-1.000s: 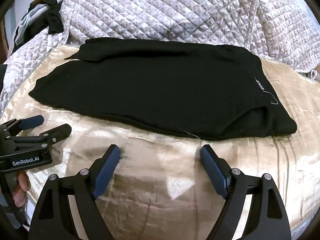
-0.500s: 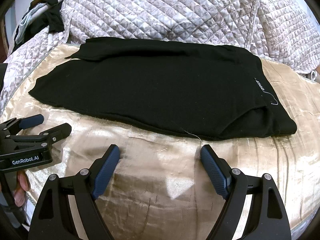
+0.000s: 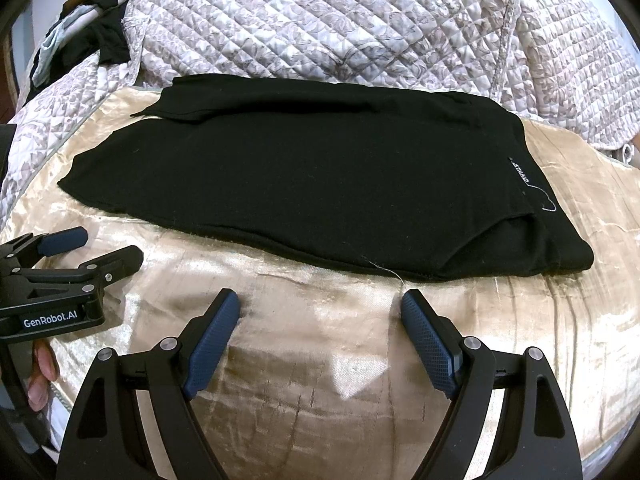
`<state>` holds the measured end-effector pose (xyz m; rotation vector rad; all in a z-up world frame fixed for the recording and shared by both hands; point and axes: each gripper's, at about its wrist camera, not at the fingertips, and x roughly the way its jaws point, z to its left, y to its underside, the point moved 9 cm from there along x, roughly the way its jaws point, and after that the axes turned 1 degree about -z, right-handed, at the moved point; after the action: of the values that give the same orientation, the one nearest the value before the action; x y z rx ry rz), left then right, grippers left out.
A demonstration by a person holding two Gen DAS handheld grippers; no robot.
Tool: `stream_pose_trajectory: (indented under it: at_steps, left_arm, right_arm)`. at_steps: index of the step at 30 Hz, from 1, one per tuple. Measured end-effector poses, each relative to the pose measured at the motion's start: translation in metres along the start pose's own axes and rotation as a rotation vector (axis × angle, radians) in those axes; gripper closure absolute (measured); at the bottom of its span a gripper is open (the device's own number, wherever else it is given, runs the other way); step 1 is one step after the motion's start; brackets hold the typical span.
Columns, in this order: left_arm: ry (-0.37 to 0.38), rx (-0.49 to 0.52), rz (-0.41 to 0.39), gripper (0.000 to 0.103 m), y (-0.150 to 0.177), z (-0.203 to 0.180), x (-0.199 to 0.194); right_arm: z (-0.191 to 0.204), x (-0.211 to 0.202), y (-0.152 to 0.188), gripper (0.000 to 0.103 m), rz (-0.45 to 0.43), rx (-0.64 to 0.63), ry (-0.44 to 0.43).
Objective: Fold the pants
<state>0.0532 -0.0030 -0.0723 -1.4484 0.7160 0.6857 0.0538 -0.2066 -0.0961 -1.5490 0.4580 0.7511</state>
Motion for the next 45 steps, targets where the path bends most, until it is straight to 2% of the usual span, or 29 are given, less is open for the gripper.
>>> stream_pose_trajectory:
  at_steps: [45]
  left_arm:
    - [-0.001,0.002,-0.001,0.007,0.0000,0.0000,-0.0003]
  right_arm:
    - [0.0036,-0.0006,0.0009,0.020,-0.002,-0.007,0.006]
